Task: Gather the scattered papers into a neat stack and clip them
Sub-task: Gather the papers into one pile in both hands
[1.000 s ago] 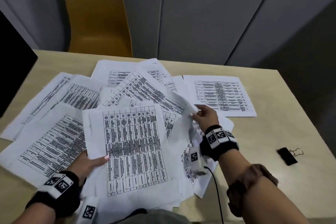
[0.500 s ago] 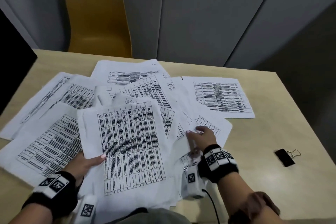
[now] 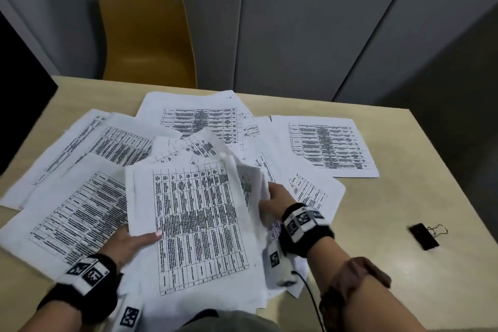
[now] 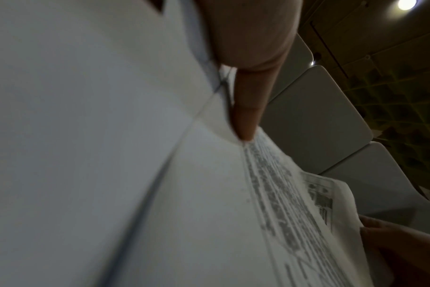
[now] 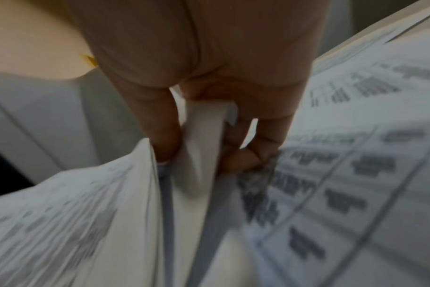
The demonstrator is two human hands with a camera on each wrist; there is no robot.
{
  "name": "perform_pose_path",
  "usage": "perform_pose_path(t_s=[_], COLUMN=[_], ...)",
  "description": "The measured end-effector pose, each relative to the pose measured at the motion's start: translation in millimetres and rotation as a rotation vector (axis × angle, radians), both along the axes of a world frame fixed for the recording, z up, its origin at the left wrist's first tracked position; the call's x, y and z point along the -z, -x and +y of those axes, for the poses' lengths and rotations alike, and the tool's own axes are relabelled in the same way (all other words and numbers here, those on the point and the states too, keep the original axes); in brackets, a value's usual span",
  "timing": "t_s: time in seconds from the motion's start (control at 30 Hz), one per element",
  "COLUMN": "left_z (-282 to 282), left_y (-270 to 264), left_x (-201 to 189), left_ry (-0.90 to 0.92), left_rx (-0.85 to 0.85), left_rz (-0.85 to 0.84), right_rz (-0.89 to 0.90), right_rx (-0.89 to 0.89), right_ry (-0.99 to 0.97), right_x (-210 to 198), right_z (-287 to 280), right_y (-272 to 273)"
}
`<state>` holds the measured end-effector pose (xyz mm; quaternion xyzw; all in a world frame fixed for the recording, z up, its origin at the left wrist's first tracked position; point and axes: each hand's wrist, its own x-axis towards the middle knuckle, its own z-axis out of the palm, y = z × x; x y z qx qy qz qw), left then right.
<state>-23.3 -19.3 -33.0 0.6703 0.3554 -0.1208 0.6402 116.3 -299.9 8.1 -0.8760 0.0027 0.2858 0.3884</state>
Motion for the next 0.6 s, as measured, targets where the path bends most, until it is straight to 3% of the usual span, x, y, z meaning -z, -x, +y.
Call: perform_pose_path(t_s=[0.07, 0.17, 0.23, 0.3, 0.4, 0.5, 0.6], left_z=[-0.3, 0.0, -0.6, -0.8, -2.3, -1.9, -1.5], left_y=[0.6, 1.3, 1.9, 2.7, 2.2, 1.5, 1.2], left_x=[0.7, 0.9, 0.5, -0.3, -3.4, -2.6, -2.9], left_ry=[-0.026, -0.025, -0.007, 0.003, -0.008, -0.009, -0.022], left_rx=[0.013, 0.003, -0.014, -0.023, -0.018, -0.025, -0.02], left_rz=[0.014, 0.031, 0.032, 0.031, 0.041, 0.048, 0.055], right_rz=[-0.044, -0.159, -0.202, -0.121, -0.065, -0.069, -0.111], right_rx=[0.069, 0.447, 0.693, 0.857, 0.898, 0.811, 0.651], right_ry=[0.003, -0.029, 0.177, 0.262, 0.192, 0.012, 0.154], right_x=[11.3, 9.2, 4.4, 0.0, 1.7, 4.2, 7.1], right_z=[7.7, -11.9, -39.8, -63.0, -69.7, -58.1, -45.1], right_y=[6.0, 1.6, -6.5, -8.5, -5.3, -1.4, 1.1])
